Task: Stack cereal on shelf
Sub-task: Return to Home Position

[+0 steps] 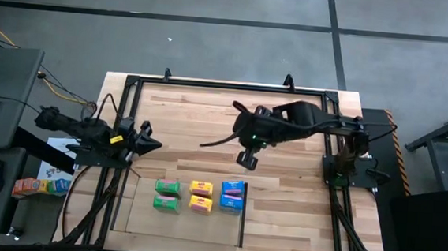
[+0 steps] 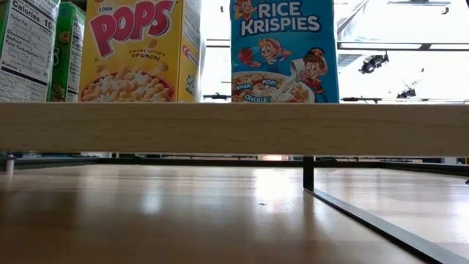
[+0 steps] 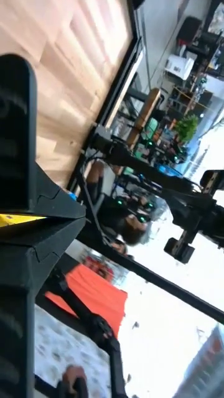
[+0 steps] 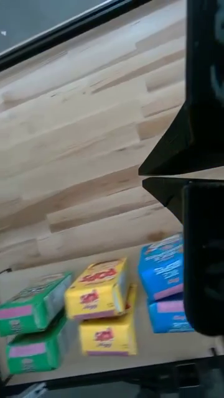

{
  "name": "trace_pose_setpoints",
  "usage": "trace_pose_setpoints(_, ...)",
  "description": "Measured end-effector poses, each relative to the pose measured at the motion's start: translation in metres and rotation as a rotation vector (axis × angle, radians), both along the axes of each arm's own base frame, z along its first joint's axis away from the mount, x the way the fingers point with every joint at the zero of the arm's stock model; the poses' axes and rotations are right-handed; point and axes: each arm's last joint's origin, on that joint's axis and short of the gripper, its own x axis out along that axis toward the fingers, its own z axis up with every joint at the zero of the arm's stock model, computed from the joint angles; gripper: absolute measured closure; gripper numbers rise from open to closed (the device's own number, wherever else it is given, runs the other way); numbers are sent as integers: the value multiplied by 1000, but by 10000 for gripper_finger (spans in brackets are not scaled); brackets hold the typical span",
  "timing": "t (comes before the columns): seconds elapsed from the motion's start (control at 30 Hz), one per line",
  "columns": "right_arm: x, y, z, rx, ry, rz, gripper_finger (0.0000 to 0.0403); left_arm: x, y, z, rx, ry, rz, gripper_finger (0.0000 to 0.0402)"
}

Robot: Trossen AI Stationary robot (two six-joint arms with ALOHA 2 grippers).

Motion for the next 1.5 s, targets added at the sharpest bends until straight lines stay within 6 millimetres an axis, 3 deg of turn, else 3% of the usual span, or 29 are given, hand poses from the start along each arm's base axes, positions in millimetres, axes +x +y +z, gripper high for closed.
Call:
trace_pose_setpoints(0.2, -20, -23, 0, 24, 84, 72, 403, 3, 3, -25, -60, 15, 51, 401)
trace_pose_setpoints(0.37, -66, -53, -13, 79, 68, 85, 403, 2, 8, -21, -48, -24, 95, 401)
trace_pose_setpoints(0.6, -153, -81, -54, 144, -255, 34, 403, 2, 12, -19, -20, -42, 181, 401)
trace_pose_setpoints(0.8, -200, -85, -98, 148, -516, 36, 403, 2, 14, -21, 0, -27, 256, 401)
trace_pose_setpoints(0.97, -213, -84, -134, 158, -699, -7, 403, 2, 14, -22, 32, -13, 264, 401)
trace_pose_setpoints(1.2, -204, -85, -179, 202, -991, -74, 403, 2, 14, -22, 30, -11, 279, 401)
trace_pose_setpoints(1.5, -202, -82, -207, 12, -981, -263, 403, 2, 14, -22, 30, -11, 279, 401)
